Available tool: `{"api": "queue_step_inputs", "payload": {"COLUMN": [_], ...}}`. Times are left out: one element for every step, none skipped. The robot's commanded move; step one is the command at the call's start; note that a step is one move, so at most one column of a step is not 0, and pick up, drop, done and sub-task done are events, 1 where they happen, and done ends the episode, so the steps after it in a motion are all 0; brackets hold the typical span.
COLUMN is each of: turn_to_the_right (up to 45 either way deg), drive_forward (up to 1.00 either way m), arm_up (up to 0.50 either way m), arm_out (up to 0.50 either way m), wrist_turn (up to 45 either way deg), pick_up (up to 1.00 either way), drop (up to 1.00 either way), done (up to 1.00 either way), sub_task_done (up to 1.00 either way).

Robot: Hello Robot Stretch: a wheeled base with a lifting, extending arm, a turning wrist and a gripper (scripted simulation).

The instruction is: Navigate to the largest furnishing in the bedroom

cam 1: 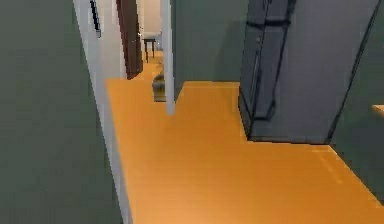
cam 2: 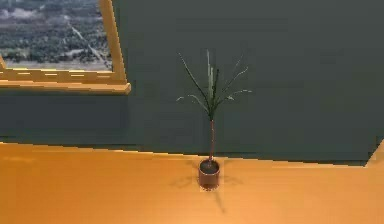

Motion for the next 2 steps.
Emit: {"api": "queue_step_inputs", "payload": {"turn_to_the_right": [-3.0, 0.0], "drive_forward": [0.0, 1.0], "arm_up": [0.0, 0.0], "arm_out": [0.0, 0.0], "wrist_turn": [0.0, 0.0], "pick_up": [0.0, 0.0], "drop": [0.0, 0.0], "done": [0.0, 0.0], "sub_task_done": [0.0, 0.0]}}
